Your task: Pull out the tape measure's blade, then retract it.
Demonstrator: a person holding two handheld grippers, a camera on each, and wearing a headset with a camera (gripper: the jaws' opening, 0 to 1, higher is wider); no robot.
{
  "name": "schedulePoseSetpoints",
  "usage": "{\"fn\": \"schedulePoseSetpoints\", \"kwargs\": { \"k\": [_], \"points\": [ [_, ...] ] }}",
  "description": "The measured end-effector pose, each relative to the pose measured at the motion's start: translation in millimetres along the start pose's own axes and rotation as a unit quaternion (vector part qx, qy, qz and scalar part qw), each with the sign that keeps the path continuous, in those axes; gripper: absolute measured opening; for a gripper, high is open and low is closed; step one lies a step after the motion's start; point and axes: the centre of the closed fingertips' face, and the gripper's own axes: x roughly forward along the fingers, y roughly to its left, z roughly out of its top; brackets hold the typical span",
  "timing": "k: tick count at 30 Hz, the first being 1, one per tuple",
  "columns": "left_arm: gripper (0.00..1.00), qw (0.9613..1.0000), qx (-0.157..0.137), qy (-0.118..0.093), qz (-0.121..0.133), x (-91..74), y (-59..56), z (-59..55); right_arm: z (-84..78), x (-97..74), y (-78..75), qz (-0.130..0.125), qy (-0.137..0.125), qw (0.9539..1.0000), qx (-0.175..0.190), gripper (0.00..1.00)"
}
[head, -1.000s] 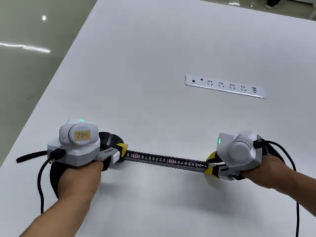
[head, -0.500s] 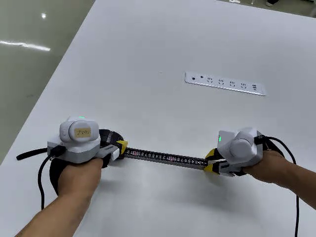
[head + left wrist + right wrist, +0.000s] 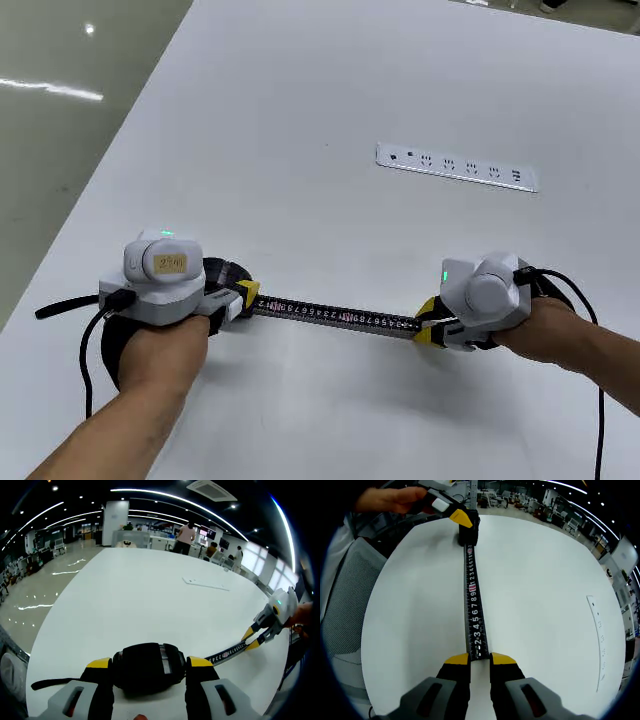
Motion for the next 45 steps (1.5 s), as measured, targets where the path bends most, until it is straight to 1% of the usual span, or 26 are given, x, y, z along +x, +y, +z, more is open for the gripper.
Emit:
{"fn": "schedulePoseSetpoints", "kwargs": {
  "k": [9, 31, 38, 39, 45],
  "points": [
    [0.53, 1.0, 0.004, -0.002, -0.001, 0.1, 0.4, 0.3, 1.2, 1.0, -0.2, 0.002, -0.004, 1.0, 0.002, 0.13],
    [0.53, 0.9999, 0.006, -0.008, -0.005, 1.4, 0.6, 0.4, 13.8, 6.6, 0.4, 0.0, -0.012, 0.9999, -0.003, 0.13],
    [0.53, 0.9999, 0.006, -0.008, -0.005, 1.0, 0.4, 0.6, 14.8, 6.9, 0.7, 0.0, -0.012, 0.9999, -0.004, 0.13],
    [0.53, 0.9999, 0.006, -0.007, -0.007, -0.2, -0.4, 0.8, 18.8, 8.5, 0.5, 0.0, -0.014, 0.9999, -0.006, 0.13],
    [0.53, 0.9999, 0.006, -0.005, -0.007, 1.0, 0.4, 0.5, 24.2, 11.2, 0.7, 0.0, -0.017, 0.9998, -0.009, 0.13]
  ]
}}
